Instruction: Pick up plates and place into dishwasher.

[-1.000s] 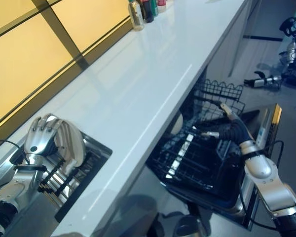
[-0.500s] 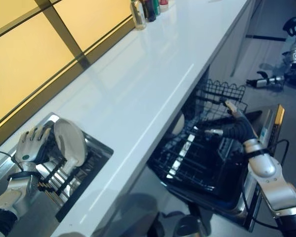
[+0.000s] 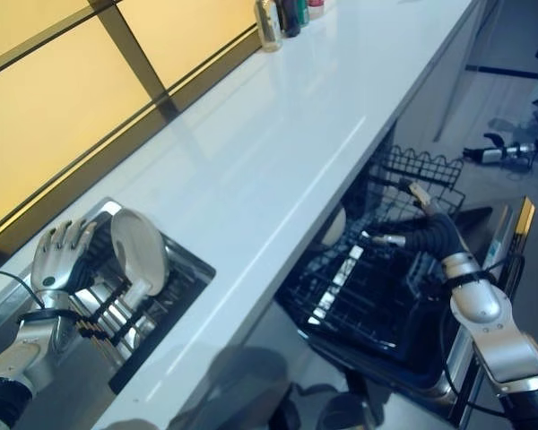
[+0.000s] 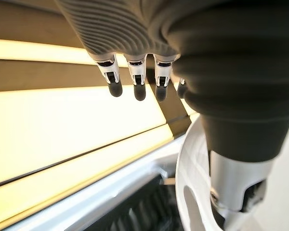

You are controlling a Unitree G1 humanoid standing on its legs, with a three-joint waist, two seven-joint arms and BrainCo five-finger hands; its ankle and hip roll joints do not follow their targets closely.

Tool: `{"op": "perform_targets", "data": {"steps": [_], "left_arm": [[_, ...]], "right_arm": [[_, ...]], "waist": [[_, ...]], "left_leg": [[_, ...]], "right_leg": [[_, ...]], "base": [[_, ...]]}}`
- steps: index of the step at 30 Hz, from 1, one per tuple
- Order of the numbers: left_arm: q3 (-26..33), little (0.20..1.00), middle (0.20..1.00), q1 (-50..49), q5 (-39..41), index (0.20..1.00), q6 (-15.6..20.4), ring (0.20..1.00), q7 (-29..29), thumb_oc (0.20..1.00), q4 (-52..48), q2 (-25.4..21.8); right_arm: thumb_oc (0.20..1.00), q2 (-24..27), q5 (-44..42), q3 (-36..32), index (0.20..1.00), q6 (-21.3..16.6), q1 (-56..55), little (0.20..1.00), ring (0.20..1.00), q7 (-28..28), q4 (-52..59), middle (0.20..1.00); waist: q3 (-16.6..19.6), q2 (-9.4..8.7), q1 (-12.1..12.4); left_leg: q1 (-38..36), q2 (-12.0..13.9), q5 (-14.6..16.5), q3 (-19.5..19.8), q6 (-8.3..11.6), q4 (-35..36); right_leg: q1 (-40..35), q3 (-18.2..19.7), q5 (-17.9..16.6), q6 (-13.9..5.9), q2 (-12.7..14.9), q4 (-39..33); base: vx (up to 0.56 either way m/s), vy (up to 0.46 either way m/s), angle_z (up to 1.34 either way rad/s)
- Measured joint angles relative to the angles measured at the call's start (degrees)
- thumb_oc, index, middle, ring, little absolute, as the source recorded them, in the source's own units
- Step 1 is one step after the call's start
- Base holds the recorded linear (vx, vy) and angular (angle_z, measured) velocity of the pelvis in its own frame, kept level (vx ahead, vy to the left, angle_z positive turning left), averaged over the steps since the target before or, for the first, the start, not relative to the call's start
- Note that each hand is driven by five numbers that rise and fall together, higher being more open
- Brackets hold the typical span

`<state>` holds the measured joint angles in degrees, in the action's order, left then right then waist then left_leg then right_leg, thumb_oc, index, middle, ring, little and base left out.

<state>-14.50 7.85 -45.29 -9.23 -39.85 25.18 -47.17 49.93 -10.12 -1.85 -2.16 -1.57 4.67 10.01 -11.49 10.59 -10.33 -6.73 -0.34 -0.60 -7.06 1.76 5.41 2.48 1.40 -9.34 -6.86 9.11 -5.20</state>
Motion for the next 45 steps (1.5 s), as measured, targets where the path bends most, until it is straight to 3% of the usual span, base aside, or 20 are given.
{"op": "perform_targets", "data": {"steps": [4, 16, 23, 32, 37, 40, 45], "left_arm": [[0.00, 1.000, 1.000, 1.71, 0.01, 1.000, -0.72, 1.000, -3.12, 1.000, 0.05, 0.00], [-2.72, 1.000, 1.000, 4.07, -1.75, 1.000, 1.20, 1.000, -4.06, 1.000, -0.85, -0.21], [-9.35, 1.000, 1.000, 7.68, -5.23, 1.000, 4.10, 1.000, 0.32, 1.000, -1.47, -0.35], [-11.48, 1.000, 1.000, 10.92, -5.10, 1.000, 6.14, 1.000, 3.78, 1.000, -0.53, -2.15], [-12.06, 1.000, 1.000, 13.49, -3.91, 1.000, 6.78, 1.000, 15.18, 1.000, 0.10, -2.92], [-15.44, 1.000, 1.000, 16.93, 0.68, 1.000, 3.50, 1.000, 28.51, 1.000, 3.11, -2.86], [-15.52, 1.000, 1.000, 19.17, 6.90, 1.000, 1.58, 1.000, 34.60, 1.000, 8.35, -1.90]], "right_arm": [[1.000, 0.01, -0.03, 0.00, 1.000, -0.01, -0.01, 1.000, 1.000, 0.02, -0.01, 1.000], [1.000, 0.04, -0.04, 0.02, 1.000, 0.02, 0.07, 1.000, 1.000, -0.76, -0.02, 1.000], [1.000, 1.69, -0.08, 0.09, 1.000, 0.82, 1.27, 1.000, 1.000, -1.34, -0.02, 1.000], [1.000, 4.90, -0.77, 0.13, 1.000, 1.92, 3.25, 1.000, 1.000, -1.73, -0.02, 1.000], [1.000, 6.02, -0.77, 0.10, 1.000, 2.61, 4.30, 1.000, 1.000, -3.00, -0.02, 1.000], [1.000, 7.19, -0.77, 0.36, 1.000, 4.34, 6.48, 1.000, 1.000, -3.73, -0.02, 1.000], [1.000, 7.36, -0.76, 1.37, 1.000, 6.59, 10.20, 1.000, 1.000, -4.14, -0.01, 1.000]], "waist": [[0.00, 0.01, -0.09], [0.17, 0.48, -1.60], [-0.36, 3.03, -2.99], [-1.70, 5.51, -4.48], [-2.31, 6.42, -4.65], [-2.95, 7.77, -5.64], [-3.28, 8.30, -5.96]], "left_leg": [[0.20, 0.00, -0.01, -0.49, 0.01, -0.02], [0.02, -0.13, -0.03, -0.75, -0.03, 0.00], [1.42, -0.45, -0.12, -2.18, -0.17, 0.01], [2.13, -1.11, -0.16, -3.24, -0.27, 0.02], [2.30, -1.37, -0.04, -3.95, -0.58, 0.03], [2.43, -1.77, -0.04, -4.07, -0.68, 0.03], [2.57, -1.91, -0.03, -5.57, -0.69, 0.05]], "right_leg": [[0.40, 0.62, -0.05, -0.02, -0.08, 0.01], [0.37, 1.11, -0.15, -0.12, -0.02, 0.00], [2.59, 2.63, -0.61, -0.01, 0.04, 0.01], [3.90, 4.05, -1.08, -0.31, 0.17, 0.01], [4.57, 4.52, -1.29, -0.52, 0.23, 0.04], [4.90, 4.72, -1.43, -0.73, 0.50, 0.09], [6.21, 5.44, -1.67, -0.82, 0.53, 0.68]], "base": [[0.00, -0.007, -0.03], [0.01, 0.031, -0.01], [-0.02, 0.040, -0.10], [0.02, 0.062, -0.06], [0.02, 0.048, -0.09], [0.00, 0.035, -0.06], [-0.03, 0.000, -0.20]]}}
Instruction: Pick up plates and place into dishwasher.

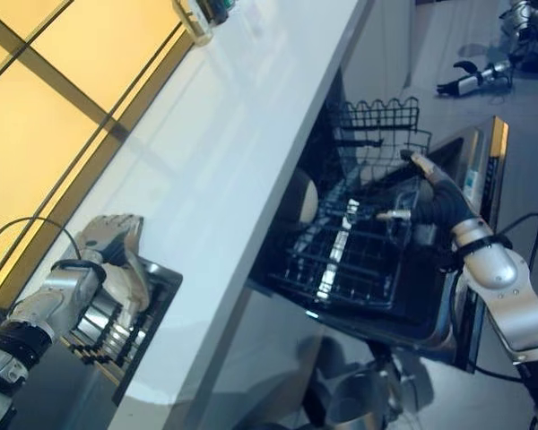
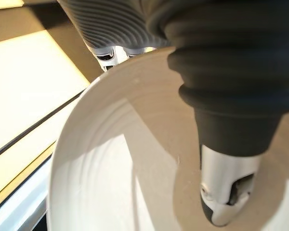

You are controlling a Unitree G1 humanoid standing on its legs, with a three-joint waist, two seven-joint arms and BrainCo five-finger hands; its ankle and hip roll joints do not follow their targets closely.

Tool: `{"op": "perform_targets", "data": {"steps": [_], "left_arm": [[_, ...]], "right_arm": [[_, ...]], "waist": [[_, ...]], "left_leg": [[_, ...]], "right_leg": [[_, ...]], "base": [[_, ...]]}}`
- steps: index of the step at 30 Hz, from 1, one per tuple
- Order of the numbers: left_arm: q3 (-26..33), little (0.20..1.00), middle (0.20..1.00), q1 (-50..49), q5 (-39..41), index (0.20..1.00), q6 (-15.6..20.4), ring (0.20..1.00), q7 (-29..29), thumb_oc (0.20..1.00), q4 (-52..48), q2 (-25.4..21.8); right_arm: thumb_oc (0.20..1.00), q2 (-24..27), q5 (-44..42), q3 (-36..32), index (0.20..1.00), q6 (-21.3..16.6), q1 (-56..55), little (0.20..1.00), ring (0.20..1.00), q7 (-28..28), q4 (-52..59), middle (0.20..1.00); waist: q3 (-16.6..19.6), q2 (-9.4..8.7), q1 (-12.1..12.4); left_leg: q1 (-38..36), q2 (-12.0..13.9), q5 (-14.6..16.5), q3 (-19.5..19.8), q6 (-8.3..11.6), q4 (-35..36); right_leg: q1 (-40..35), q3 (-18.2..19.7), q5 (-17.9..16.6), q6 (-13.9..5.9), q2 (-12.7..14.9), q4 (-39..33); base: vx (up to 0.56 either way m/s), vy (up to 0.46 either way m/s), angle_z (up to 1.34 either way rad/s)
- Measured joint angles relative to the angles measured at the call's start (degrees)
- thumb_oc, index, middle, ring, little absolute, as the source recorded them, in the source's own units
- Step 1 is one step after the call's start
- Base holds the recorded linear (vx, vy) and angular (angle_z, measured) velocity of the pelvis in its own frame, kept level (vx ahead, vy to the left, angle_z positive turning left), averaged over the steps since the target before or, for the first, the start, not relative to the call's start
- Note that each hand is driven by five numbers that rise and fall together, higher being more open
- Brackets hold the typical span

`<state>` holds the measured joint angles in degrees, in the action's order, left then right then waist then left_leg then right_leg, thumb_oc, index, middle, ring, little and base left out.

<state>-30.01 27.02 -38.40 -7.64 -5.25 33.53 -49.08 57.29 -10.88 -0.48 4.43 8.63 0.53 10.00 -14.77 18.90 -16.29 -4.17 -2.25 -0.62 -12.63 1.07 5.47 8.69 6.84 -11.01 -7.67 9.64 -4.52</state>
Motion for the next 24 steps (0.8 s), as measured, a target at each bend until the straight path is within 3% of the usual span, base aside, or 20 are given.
{"op": "perform_targets", "data": {"steps": [1, 2, 3, 9, 13, 19, 20, 21, 22, 23, 24], "left_arm": [[0.16, 0.740, 0.740, 0.43, 0.64, 0.740, -0.45, 0.740, 0.51, 0.740, 0.93, 0.40], [0.34, 0.238, 0.238, 0.65, 1.12, 0.238, -0.55, 0.238, 0.92, 0.238, 1.76, 0.56], [0.43, 0.200, 0.200, 0.89, 1.22, 0.200, -0.83, 0.200, 1.44, 0.200, 2.29, 0.56], [0.32, 0.200, 0.200, 4.37, 1.49, 0.200, -2.18, 0.200, 2.87, 0.200, 8.30, 1.39], [0.31, 0.200, 0.200, 5.21, 1.34, 0.200, -3.09, 0.200, 2.87, 0.200, 10.44, 1.29], [0.29, 0.200, 0.200, 5.40, 1.01, 0.200, -3.40, 0.200, -0.40, 0.200, 12.17, 1.31], [0.27, 0.200, 0.200, 5.22, 0.98, 0.200, -3.56, 0.200, -1.16, 0.200, 12.34, 1.41], [0.27, 0.200, 0.200, 4.77, 0.92, 0.200, -3.82, 0.200, -1.93, 0.200, 12.37, 1.43], [0.26, 0.200, 0.200, 4.94, 0.88, 0.200, -3.89, 0.200, -2.94, 0.200, 12.36, 1.37], [0.60, 0.200, 0.200, 5.62, 0.88, 0.200, -3.94, 0.200, -4.24, 0.200, 12.30, 1.29], [0.92, 0.200, 0.200, 5.45, 0.91, 0.200, -3.98, 0.200, -4.87, 0.200, 12.25, 1.33]], "right_arm": [[1.000, 0.00, 0.01, 0.09, 1.000, 0.16, 0.18, 1.000, 1.000, 0.00, 0.00, 1.000], [1.000, 0.00, 0.01, 0.19, 1.000, 0.23, 0.21, 1.000, 1.000, -0.01, 0.01, 1.000], [1.000, -0.04, 0.02, 0.40, 1.000, 0.48, 0.20, 1.000, 1.000, -0.03, 0.01, 1.000], [1.000, -0.41, 0.21, 0.98, 1.000, 0.70, 0.16, 1.000, 1.000, -1.03, 0.07, 1.000], [1.000, -0.88, 0.30, 0.93, 1.000, 0.66, 0.03, 1.000, 1.000, -1.34, 0.07, 1.000], [1.000, -0.93, 1.22, 0.82, 1.000, 0.53, -0.02, 1.000, 1.000, -1.33, 0.07, 1.000], [1.000, -1.14, 1.22, 0.74, 1.000, 0.52, -0.03, 1.000, 1.000, -1.31, 0.05, 1.000], [1.000, -1.93, 1.23, 0.53, 1.000, 0.51, -0.23, 1.000, 1.000, -1.31, 0.04, 1.000], [1.000, -2.51, 1.23, 0.17, 1.000, 0.44, -1.13, 1.000, 1.000, -1.24, 0.21, 1.000], [1.000, -2.44, 1.23, -0.45, 1.000, 0.40, -1.69, 1.000, 1.000, -1.25, 0.38, 1.000], [1.000, -2.53, 1.23, -1.15, 1.000, 0.40, -1.85, 1.000, 1.000, -1.22, 0.40, 1.000]], "waist": [[-0.01, -0.01, 0.04], [-0.01, -0.01, -0.04], [-0.01, -0.01, -0.03], [-0.33, -0.33, -0.17], [-0.78, -0.19, -0.19], [-1.37, -0.92, -0.04], [-1.50, -0.36, 0.10], [-1.62, -0.01, 0.06], [-1.53, -0.69, -0.41], [-1.78, -1.28, -0.02], [-1.93, -1.43, 0.22]], "left_leg": [[0.33, -0.12, 0.01, -0.04, -0.01, 0.00], [0.59, -0.22, 0.01, -0.04, -0.01, 0.00], [0.99, -0.30, 0.01, -0.02, -0.01, 0.01], [2.58, -0.20, 0.02, 0.22, -0.02, 0.01], [3.79, 0.89, 0.04, 0.55, -0.05, 0.03], [3.84, 1.81, 0.45, 1.98, 0.56, 0.03], [4.08, 2.74, 0.47, 2.47, 0.52, 0.04], [4.44, 3.88, 0.28, 2.58, 0.41, 0.02], [4.47, 4.05, 0.41, 3.20, 0.97, 0.01], [4.03, 3.47, 0.57, 2.96, 2.20, -0.26], [3.63, 2.72, 0.25, 2.68, 1.91, -0.06]], "right_leg": [[0.59, 0.00, 0.00, 0.00, 0.09, 0.40], [1.09, 0.00, 0.01, -0.01, 0.15, 0.56], [1.64, 0.00, 0.01, -0.02, 0.26, 0.79], [3.28, -0.10, -0.14, -0.31, 0.31, 0.73], [4.45, -1.69, 0.08, -2.65, 0.14, 1.06], [3.99, -3.52, 0.28, -2.83, -0.86, 0.58], [3.99, -4.27, 0.68, -3.42, -1.27, 0.85], [5.46, -4.02, 1.70, -2.36, -2.09, 7.02], [5.34, -3.81, 5.94, 1.03, -1.97, 11.37], [5.10, -4.56, 6.01, 1.91, -1.95, 10.25], [4.39, -4.64, 5.95, 1.95, -1.79, 9.46]], "base": [[-0.03, 0.001, -0.17], [-0.04, 0.004, -0.14], [-0.03, 0.005, -0.08], [-0.01, 0.002, -0.02], [-0.02, -0.004, 0.02], [-0.02, -0.034, 0.05], [-0.02, -0.045, 0.01], [-0.03, -0.051, 0.29], [-0.03, -0.060, 0.38], [-0.03, -0.063, 0.40], [-0.03, -0.079, 0.26]]}}
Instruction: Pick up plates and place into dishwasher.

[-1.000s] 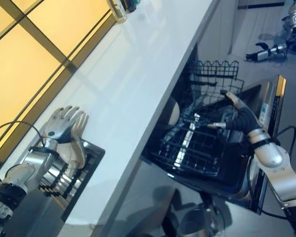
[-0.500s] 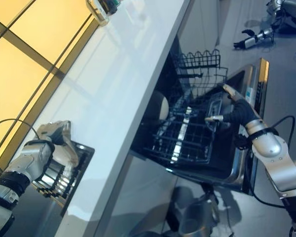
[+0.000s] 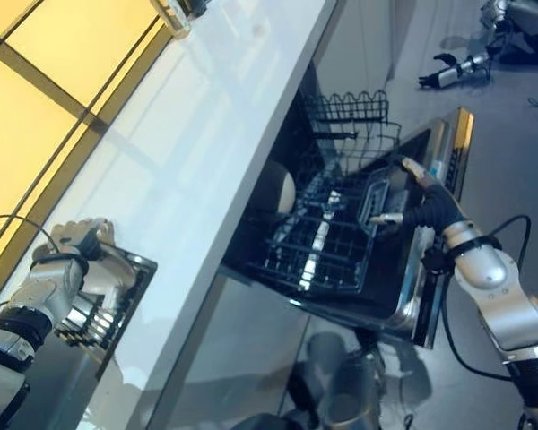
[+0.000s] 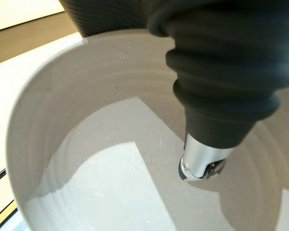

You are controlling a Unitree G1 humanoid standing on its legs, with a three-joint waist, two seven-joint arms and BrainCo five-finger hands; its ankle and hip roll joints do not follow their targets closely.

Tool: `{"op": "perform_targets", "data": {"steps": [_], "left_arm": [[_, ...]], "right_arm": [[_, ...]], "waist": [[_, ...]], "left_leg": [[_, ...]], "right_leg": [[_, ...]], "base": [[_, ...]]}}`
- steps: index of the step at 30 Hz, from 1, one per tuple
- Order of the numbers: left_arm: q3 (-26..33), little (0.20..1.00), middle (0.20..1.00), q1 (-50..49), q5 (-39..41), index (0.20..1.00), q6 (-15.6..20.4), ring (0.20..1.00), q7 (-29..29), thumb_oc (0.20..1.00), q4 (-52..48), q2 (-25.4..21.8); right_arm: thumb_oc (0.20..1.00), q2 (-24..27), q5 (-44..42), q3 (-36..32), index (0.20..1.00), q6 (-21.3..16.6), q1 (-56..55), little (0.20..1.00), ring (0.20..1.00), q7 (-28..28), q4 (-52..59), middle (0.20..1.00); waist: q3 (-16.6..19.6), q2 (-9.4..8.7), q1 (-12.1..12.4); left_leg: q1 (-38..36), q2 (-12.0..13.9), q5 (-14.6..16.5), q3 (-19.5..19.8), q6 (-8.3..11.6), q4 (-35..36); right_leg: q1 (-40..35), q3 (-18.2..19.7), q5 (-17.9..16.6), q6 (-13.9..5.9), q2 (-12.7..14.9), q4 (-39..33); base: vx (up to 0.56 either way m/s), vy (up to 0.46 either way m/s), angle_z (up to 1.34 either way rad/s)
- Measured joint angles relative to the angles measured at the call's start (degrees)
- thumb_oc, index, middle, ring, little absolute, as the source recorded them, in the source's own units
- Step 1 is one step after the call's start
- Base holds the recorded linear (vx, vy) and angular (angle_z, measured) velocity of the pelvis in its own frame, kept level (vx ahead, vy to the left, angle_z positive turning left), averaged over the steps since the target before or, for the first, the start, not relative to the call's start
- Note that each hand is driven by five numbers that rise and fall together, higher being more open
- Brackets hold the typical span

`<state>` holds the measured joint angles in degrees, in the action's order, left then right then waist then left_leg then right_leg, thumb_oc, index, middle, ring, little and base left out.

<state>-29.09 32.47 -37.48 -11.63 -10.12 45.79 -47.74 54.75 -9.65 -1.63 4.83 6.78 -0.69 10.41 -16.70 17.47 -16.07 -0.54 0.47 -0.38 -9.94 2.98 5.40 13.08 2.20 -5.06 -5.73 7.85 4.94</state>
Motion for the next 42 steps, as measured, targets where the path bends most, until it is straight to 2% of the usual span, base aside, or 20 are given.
{"op": "perform_targets", "data": {"steps": [1, 2, 3, 10, 15, 17, 21, 23, 26, 28, 31, 35, 37, 39, 42], "left_arm": [[0.31, 0.200, 0.200, -0.32, 0.00, 0.200, 0.04, 0.200, -0.23, 0.200, -0.01, 0.00], [0.95, 0.200, 0.200, -1.36, 0.00, 0.200, 0.01, 0.200, -0.48, 0.200, -0.03, 0.06], [1.35, 0.200, 0.200, -1.72, -0.04, 0.200, -0.18, 0.200, -1.15, 0.200, -0.05, 0.08], [3.75, 0.200, 0.200, -5.12, -0.07, 0.200, -2.11, 0.200, -2.30, 0.200, -0.07, 0.06], [7.02, 0.200, 0.200, -6.82, 0.77, 0.200, -2.43, 0.200, -4.25, 0.200, -2.49, 0.07], [10.35, 0.200, 0.200, -8.28, 2.91, 0.200, -2.59, 0.200, -6.51, 0.200, -3.07, 0.05], [19.66, 0.200, 0.200, -12.76, 8.84, 0.200, -2.49, 0.200, -12.23, 0.200, -6.65, -0.21], [24.49, 0.200, 0.200, -16.27, 13.40, 0.200, -1.89, 0.200, -15.79, 0.200, -9.21, -0.37], [31.97, 0.200, 0.200, -21.93, 20.58, 0.200, 1.08, 0.200, -21.18, 0.200, -14.28, -0.32], [36.06, 0.200, 0.200, -24.64, 24.83, 0.200, 3.55, 0.200, -24.81, 0.200, -18.25, -0.16], [40.94, 0.200, 0.200, -26.77, 30.07, 0.200, 8.78, 0.200, -29.73, 0.200, -24.31, 1.40], [44.75, 0.200, 0.200, -28.90, 34.83, 0.200, 15.75, 0.200, -34.48, 0.200, -32.56, 5.80], [46.63, 0.200, 0.200, -29.32, 36.29, 0.200, 18.82, 0.200, -35.30, 0.200, -37.76, 9.34], [46.61, 0.200, 0.200, -29.33, 36.75, 0.200, 21.66, 0.200, -35.26, 0.200, -40.40, 10.84], [46.60, 0.200, 0.200, -29.33, 38.39, 0.200, 23.30, 0.200, -34.48, 0.200, -41.94, 11.84]], "right_arm": [[1.000, 0.03, 0.00, -0.25, 1.000, 0.00, -0.09, 1.000, 1.000, 0.10, -0.01, 1.000], [1.000, 0.03, 0.00, -0.18, 1.000, 0.00, -0.22, 1.000, 1.000, 0.14, -0.01, 1.000], [1.000, -0.18, 0.00, -0.22, 1.000, -0.07, -0.33, 1.000, 1.000, 0.29, -0.01, 1.000], [1.000, -0.85, -0.01, -0.62, 1.000, -0.84, -2.31, 1.000, 1.000, 1.68, 0.25, 1.000], [1.000, -2.78, -0.03, -0.59, 1.000, -1.26, -2.62, 1.000, 1.000, 3.59, 0.24, 1.000], [1.000, -4.43, -0.03, -0.58, 1.000, -1.35, -3.16, 1.000, 1.000, 4.64, 0.24, 1.000], [1.000, -8.79, -0.03, -0.62, 1.000, -2.45, -5.36, 1.000, 1.000, 7.30, 0.24, 1.000], [1.000, -11.10, -0.04, -0.72, 1.000, -2.91, -7.07, 1.000, 1.000, 8.75, 0.24, 1.000], [1.000, -14.13, -0.04, -1.01, 1.000, -3.77, -9.59, 1.000, 1.000, 10.14, 0.23, 1.000], [1.000, -15.79, -0.04, -1.00, 1.000, -4.55, -10.75, 1.000, 1.000, 10.95, 0.23, 1.000], [1.000, -18.48, -0.02, -0.87, 1.000, -5.08, -11.17, 1.000, 1.000, 11.85, 0.24, 1.000], [1.000, -19.96, 0.01, -0.89, 1.000, -6.60, -11.20, 1.000, 1.000, 12.78, 0.25, 1.000], [1.000, -20.57, 0.01, -0.85, 1.000, -7.28, -11.23, 1.000, 1.000, 13.27, 0.25, 1.000], [1.000, -20.63, 0.01, -0.80, 1.000, -7.51, -11.19, 1.000, 1.000, 13.33, 0.25, 1.000], [1.000, -20.64, 0.01, -0.70, 1.000, -8.18, -11.11, 1.000, 1.000, 13.36, 0.25, 1.000]], "waist": [[0.05, 0.10, -0.24], [0.19, 0.45, -0.09], [0.33, 1.00, 0.00], [1.05, 1.05, 0.34], [2.94, -0.14, 2.39], [4.37, -1.54, 3.31], [7.05, -5.88, 4.96], [8.59, -8.16, 6.61], [10.24, -11.09, 8.33], [11.39, -12.84, 10.40], [13.39, -14.83, 12.66], [14.40, -15.66, 14.26], [14.73, -15.91, 15.14], [15.01, -16.22, 15.53], [15.35, -16.45, 15.48]], "left_leg": [[-0.87, -0.33, -0.24, -0.11, -0.35, 0.02], [-1.93, -0.08, -0.22, -0.08, -0.37, 0.02], [-2.50, 0.62, -1.52, 0.32, -0.49, -0.03], [-4.07, 0.15, -1.17, 2.32, -0.79, 0.02], [-4.86, 0.65, -0.94, 3.97, -0.49, -0.01], [-4.91, 1.18, -0.73, 4.16, -0.14, -0.02], [-4.87, 2.18, -0.91, 5.87, 0.54, -0.03], [-4.83, 2.52, -0.91, 6.64, 0.75, 0.00], [-4.75, 2.73, -0.86, 8.81, 0.92, 0.03], [-4.65, 2.82, -0.66, 9.49, 0.63, 0.04], [-3.87, 2.79, -0.96, 11.11, 0.51, 0.02], [-3.69, 2.23, -1.35, 13.36, 0.67, -0.03], [-3.72, 2.12, -1.35, 13.39, 0.69, -0.07], [-3.72, 2.12, -1.36, 13.39, 0.69, -0.08], [-3.90, 2.12, -1.36, 13.41, 0.70, -0.05]], "right_leg": [[-0.74, -0.32, -0.44, 0.56, -0.10, -0.69], [-1.33, -1.01, -1.41, 1.93, -0.92, -1.10], [-1.86, -1.33, -1.52, 2.12, -2.02, -1.31], [-6.89, -3.10, -2.93, 1.23, -1.07, -6.05], [-10.40, -5.46, -3.93, 1.77, -1.38, -9.69], [-10.92, -5.90, -3.91, 2.00, -1.89, -10.11], [-11.83, -6.18, -3.47, 2.56, -2.78, -10.11], [-12.05, -6.59, -3.27, 2.80, -3.06, -10.12], [-13.13, -7.02, -2.26, 2.55, -3.18, -10.13], [-13.32, -7.35, -2.05, 2.56, -3.22, -10.12], [-13.88, -7.41, -1.24, 2.25, -3.07, -10.13], [-15.01, -7.41, -0.60, 1.89, -2.67, -10.15], [-15.05, -7.36, -0.54, 1.81, -2.63, -10.15], [-15.08, -7.37, -0.49, 1.76, -2.64, -10.14], [-15.31, -7.38, -0.43, 1.70, -2.72, -10.14]], "base": [[-0.03, -0.081, 0.20], [-0.03, -0.086, 0.10], [-0.03, -0.079, 0.00], [-0.05, -0.103, 0.14], [-0.08, -0.169, 0.20], [-0.09, -0.210, 0.10], [-0.10, -0.216, 0.20], [-0.10, -0.179, 0.17], [-0.09, -0.138, 0.34], [-0.09, -0.096, 0.25], [-0.08, -0.073, 0.41], [-0.07, -0.063, 0.29], [-0.06, -0.044, 0.10], [-0.05, -0.032, -0.01], [-0.04, -0.025, 0.01]]}}
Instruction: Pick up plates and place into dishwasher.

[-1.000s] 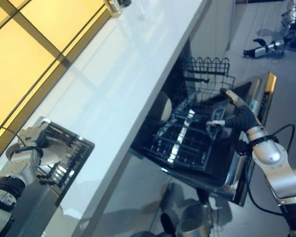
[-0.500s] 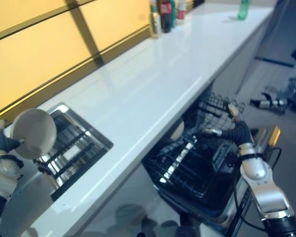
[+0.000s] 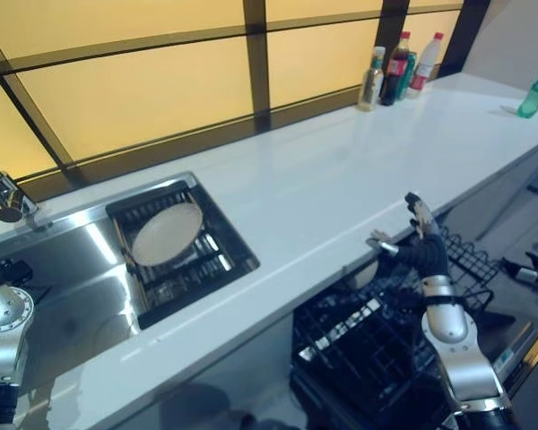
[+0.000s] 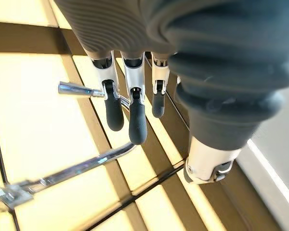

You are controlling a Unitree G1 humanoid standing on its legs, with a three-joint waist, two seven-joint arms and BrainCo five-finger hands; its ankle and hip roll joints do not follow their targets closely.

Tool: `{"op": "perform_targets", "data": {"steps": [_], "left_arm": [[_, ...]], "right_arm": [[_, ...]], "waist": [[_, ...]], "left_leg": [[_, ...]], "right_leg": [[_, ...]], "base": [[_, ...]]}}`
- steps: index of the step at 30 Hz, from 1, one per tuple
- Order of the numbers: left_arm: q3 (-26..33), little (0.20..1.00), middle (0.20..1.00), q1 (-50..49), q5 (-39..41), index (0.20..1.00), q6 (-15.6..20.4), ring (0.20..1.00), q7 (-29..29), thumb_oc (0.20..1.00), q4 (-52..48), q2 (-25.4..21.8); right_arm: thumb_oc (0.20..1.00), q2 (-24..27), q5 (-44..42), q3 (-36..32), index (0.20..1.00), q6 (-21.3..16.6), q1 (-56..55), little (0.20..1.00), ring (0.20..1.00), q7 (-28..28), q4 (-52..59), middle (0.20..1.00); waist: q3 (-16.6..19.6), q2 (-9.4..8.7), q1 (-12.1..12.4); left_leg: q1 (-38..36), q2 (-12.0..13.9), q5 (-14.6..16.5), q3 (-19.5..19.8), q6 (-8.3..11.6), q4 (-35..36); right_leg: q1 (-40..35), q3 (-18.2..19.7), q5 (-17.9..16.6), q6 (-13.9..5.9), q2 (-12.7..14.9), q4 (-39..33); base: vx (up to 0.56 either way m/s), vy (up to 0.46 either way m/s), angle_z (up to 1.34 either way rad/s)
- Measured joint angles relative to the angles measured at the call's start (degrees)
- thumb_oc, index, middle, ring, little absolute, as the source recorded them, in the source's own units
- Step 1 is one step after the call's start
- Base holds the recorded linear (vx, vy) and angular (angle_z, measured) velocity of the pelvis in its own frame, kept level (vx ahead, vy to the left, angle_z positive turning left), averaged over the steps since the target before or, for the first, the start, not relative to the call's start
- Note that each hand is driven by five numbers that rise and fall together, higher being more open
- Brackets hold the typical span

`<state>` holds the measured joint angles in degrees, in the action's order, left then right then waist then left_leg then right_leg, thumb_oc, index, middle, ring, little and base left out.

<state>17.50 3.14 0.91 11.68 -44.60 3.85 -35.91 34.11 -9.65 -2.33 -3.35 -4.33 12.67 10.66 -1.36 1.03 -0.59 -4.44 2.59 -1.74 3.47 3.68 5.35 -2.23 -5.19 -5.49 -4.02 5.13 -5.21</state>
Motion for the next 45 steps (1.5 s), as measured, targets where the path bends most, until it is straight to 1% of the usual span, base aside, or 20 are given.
{"op": "perform_targets", "data": {"steps": [5, 9, 10, 11, 12, 14, 16, 18, 19, 21, 22, 25, 27, 30, 33, 35, 36, 38, 42, 45], "left_arm": [[-0.11, 0.200, 0.200, 0.00, -0.67, 0.200, 0.10, 0.200, 1.42, 0.200, -0.44, -0.10], [-1.25, 0.200, 0.200, -0.07, -8.99, 0.200, 0.36, 0.200, 4.65, 0.200, -0.46, -2.73], [-1.39, 0.285, 0.285, -0.08, -9.18, 0.285, 0.38, 0.285, 6.51, 0.285, -0.47, -3.73], [-1.45, 0.570, 0.570, -0.08, -9.15, 0.570, 0.33, 0.570, 8.57, 0.570, -0.47, -4.33], [-2.04, 1.000, 1.000, -0.08, -9.09, 1.000, 0.17, 1.000, 10.51, 1.000, -0.46, -4.91], [-4.37, 1.000, 1.000, -0.07, -7.51, 1.000, -0.65, 1.000, 17.52, 1.000, -0.38, -5.95], [-8.12, 1.000, 1.000, -0.07, -6.41, 1.000, -3.05, 1.000, 23.85, 1.000, 0.21, -6.37], [-12.13, 1.000, 1.000, -0.06, -6.40, 1.000, -6.58, 1.000, 30.62, 1.000, 1.27, -7.49], [-13.87, 1.000, 1.000, -0.06, -6.91, 1.000, -8.41, 1.000, 33.27, 1.000, 1.93, -8.13], [-17.88, 1.000, 1.000, -0.05, -9.93, 1.000, -11.13, 1.000, 35.83, 1.000, 4.24, -10.16], [-19.64, 1.000, 1.000, -0.03, -13.03, 1.000, -12.15, 1.000, 36.01, 1.000, 5.36, -11.33], [-24.15, 1.000, 1.000, 0.86, -21.81, 1.000, -14.11, 1.000, 35.85, 1.000, 9.07, -15.02], [-25.38, 1.000, 1.000, 1.32, -24.24, 1.000, -15.55, 1.000, 35.84, 1.000, 9.18, -15.49], [-28.21, 1.000, 1.000, 1.77, -26.74, 1.000, -17.05, 1.000, 35.86, 1.000, 9.19, -14.73], [-32.03, 1.000, 1.000, 2.45, -27.21, 1.000, -17.78, 1.000, 35.88, 1.000, 10.57, -13.84], [-32.93, 1.000, 1.000, 3.16, -27.22, 1.000, -18.56, 1.000, 35.87, 1.000, 11.52, -12.72], [-33.67, 1.000, 1.000, 3.69, -27.21, 1.000, -18.84, 1.000, 35.43, 1.000, 12.35, -12.33], [-34.69, 1.000, 1.000, 4.49, -27.20, 1.000, -19.61, 1.000, 34.74, 1.000, 13.92, -11.65], [-36.65, 1.000, 1.000, 8.31, -27.17, 1.000, -21.77, 1.000, 30.80, 1.000, 17.56, -9.77], [-37.42, 1.000, 1.000, 11.81, -27.16, 1.000, -23.85, 1.000, 27.42, 1.000, 20.86, -8.60]], "right_arm": [[1.000, 0.00, -0.01, 0.04, 1.000, -0.09, 0.00, 1.000, 1.000, -0.04, 0.00, 1.000], [1.000, 0.04, -0.11, 0.01, 1.000, -0.23, 0.01, 1.000, 1.000, -0.29, 0.00, 1.000], [1.000, 0.04, -0.12, 0.01, 1.000, -0.27, 0.00, 1.000, 1.000, -0.46, -0.01, 1.000], [1.000, 0.04, -0.13, 0.00, 1.000, -0.28, 0.00, 1.000, 1.000, -0.78, -0.01, 1.000], [1.000, 0.04, -0.13, 0.00, 1.000, -0.29, 0.00, 1.000, 1.000, -1.00, -0.01, 1.000], [1.000, 0.03, -0.11, 0.01, 1.000, -0.28, 0.00, 1.000, 1.000, -1.36, -0.02, 1.000], [1.000, 0.03, -0.07, 0.06, 1.000, -0.18, 0.03, 1.000, 1.000, -1.92, -0.03, 1.000], [1.000, 0.04, -0.07, 0.06, 1.000, 0.21, 0.04, 1.000, 1.000, -2.44, -0.05, 1.000], [1.000, 0.08, -0.08, 0.06, 1.000, 0.39, 0.04, 1.000, 1.000, -2.50, -0.05, 1.000], [1.000, 0.52, -0.12, 0.06, 1.000, 1.21, 0.06, 1.000, 1.000, -2.85, -0.05, 1.000], [1.000, 0.78, -0.30, 0.09, 1.000, 1.50, 0.05, 1.000, 1.000, -3.15, -0.06, 1.000], [1.000, 2.29, -1.26, 0.89, 1.000, 1.96, 0.10, 1.000, 1.000, -3.50, -0.15, 1.000], [1.000, 2.92, -1.29, 1.08, 1.000, 2.06, 0.08, 1.000, 1.000, -3.48, -0.16, 1.000], [1.000, 2.90, -1.27, 2.00, 1.000, 2.05, -0.06, 1.000, 1.000, -3.49, -0.37, 1.000], [1.000, 2.93, -1.26, 3.32, 1.000, 2.01, -0.16, 1.000, 1.000, -3.49, -0.92, 1.000], [1.000, 2.99, -1.26, 3.39, 1.000, 1.95, 0.11, 1.000, 1.000, -3.42, -1.45, 1.000], [1.000, 3.17, -1.25, 3.61, 1.000, 1.92, 0.28, 1.000, 1.000, -3.34, -2.13, 1.000], [1.000, 4.05, -1.25, 4.63, 1.000, 1.92, 1.05, 1.000, 1.000, -3.04, -2.61, 1.000], [1.000, 5.34, -1.25, 5.57, 1.000, 1.88, 2.53, 1.000, 1.000, -2.35, -3.36, 1.000], [1.000, 6.03, -1.25, 7.13, 1.000, 1.37, 5.76, 1.000, 1.000, -2.00, -5.13, 1.000]], "waist": [[0.15, -0.14, -0.06], [0.25, -0.12, -0.06], [0.37, -0.06, -0.08], [0.58, 0.10, -0.10], [0.81, 0.27, -0.10], [1.18, 0.63, -0.15], [1.29, 1.09, -0.10], [1.25, 1.24, -0.23], [1.28, 1.31, -0.28], [1.18, 1.47, -0.45], [1.14, 1.54, -1.45], [0.99, 1.78, -2.24], [0.91, 1.87, -3.06], [0.73, 2.16, -3.34], [0.05, 2.53, -3.64], [-0.62, 2.95, -3.89], [-0.88, 3.17, -4.52], [-2.30, 3.86, -4.95], [-4.69, 5.21, -5.98], [-7.86, 5.46, -6.64]], "left_leg": [[-0.23, 0.01, 0.03, 0.04, 0.00, 0.04], [-0.23, 0.11, 0.20, 0.07, -0.28, 0.06], [-0.23, 0.14, 0.21, 0.07, -0.28, 0.06], [-0.23, 0.13, 0.21, 0.07, -0.29, 0.06], [-0.23, 0.10, 0.22, 0.06, -0.29, 0.06], [-0.25, 0.02, 0.23, 0.03, -0.29, 0.06], [-0.40, -0.04, 0.20, 0.00, -0.26, 0.06], [-0.75, 0.03, 0.25, -0.23, -0.20, 0.06], [-0.80, 0.07, 0.29, -0.32, -0.19, 0.06], [-0.85, 0.09, 0.33, -0.48, -0.19, 0.07], [-0.86, 0.10, 0.35, -0.60, -0.18, 0.07], [-0.89, 0.16, 0.43, -1.02, -0.13, 0.07], [-0.81, 0.15, 0.45, -1.36, -0.11, 0.07], [-0.66, 0.11, 0.42, -2.01, 0.07, 0.07], [-0.20, 0.05, 0.41, -2.38, 0.07, 0.06], [0.58, -0.01, 0.33, -2.88, -0.01, 0.06], [1.16, -0.05, 0.26, -3.06, -0.07, 0.05], [1.46, -0.19, 0.16, -3.40, -0.18, 0.02], [4.12, -0.55, -0.67, -3.65, -0.42, -0.25], [4.48, -0.76, -0.95, -4.31, -0.47, -0.28]], "right_leg": [[-0.25, 0.01, 0.19, -0.27, -0.01, 0.00], [-0.27, 0.03, 0.22, -0.22, 0.05, 0.00], [-0.27, 0.03, 0.23, -0.20, 0.04, 0.00], [-0.27, 0.03, 0.24, -0.20, 0.05, 0.00], [-0.27, 0.03, 0.25, -0.20, 0.07, 0.00], [-0.27, 0.05, 0.28, -0.25, 0.12, -0.01], [-0.40, 0.07, 0.31, -0.30, 0.11, -0.01], [-0.59, 0.31, 0.31, -0.29, 0.13, -0.02], [-0.61, 0.42, 0.32, -0.28, 0.09, -0.02], [-0.56, 0.61, 0.33, -0.26, 0.09, -0.06], [-0.50, 0.74, 0.32, -0.26, 0.09, -0.07], [-0.32, 1.00, 0.31, -0.26, 0.06, -0.17], [-0.04, 1.38, 0.27, -0.26, 0.05, -0.18], [0.43, 1.85, 0.20, -0.31, 0.08, -0.19], [1.07, 2.21, 0.13, -0.36, 0.13, -0.09], [2.29, 2.67, -0.24, -0.36, 0.16, -0.07], [2.91, 2.88, -0.41, -0.36, 0.18, -0.01], [3.71, 3.26, -0.73, -0.36, 0.28, 0.00], [6.46, 3.74, -1.84, -0.26, 0.58, 0.01], [7.24, 4.45, -2.34, -0.31, 0.68, 0.02]], "base": [[0.00, 0.000, 0.00], [0.00, 0.000, 0.00], [0.03, 0.015, 0.00], [0.04, 0.020, 0.00], [0.06, 0.033, 0.00], [0.08, 0.044, 0.00], [0.10, 0.051, -0.01], [0.11, 0.061, -0.06], [0.10, 0.058, -0.06], [0.10, 0.055, -0.05], [0.11, 0.049, -0.03], [0.09, 0.027, -0.07], [0.07, 0.022, -0.10], [0.04, 0.038, -0.09], [-0.02, 0.044, -0.07], [-0.05, 0.079, -0.13], [-0.07, 0.093, -0.08], [-0.08, 0.080, -0.09], [-0.10, 0.066, -0.04], [-0.10, 0.068, -0.11]]}}
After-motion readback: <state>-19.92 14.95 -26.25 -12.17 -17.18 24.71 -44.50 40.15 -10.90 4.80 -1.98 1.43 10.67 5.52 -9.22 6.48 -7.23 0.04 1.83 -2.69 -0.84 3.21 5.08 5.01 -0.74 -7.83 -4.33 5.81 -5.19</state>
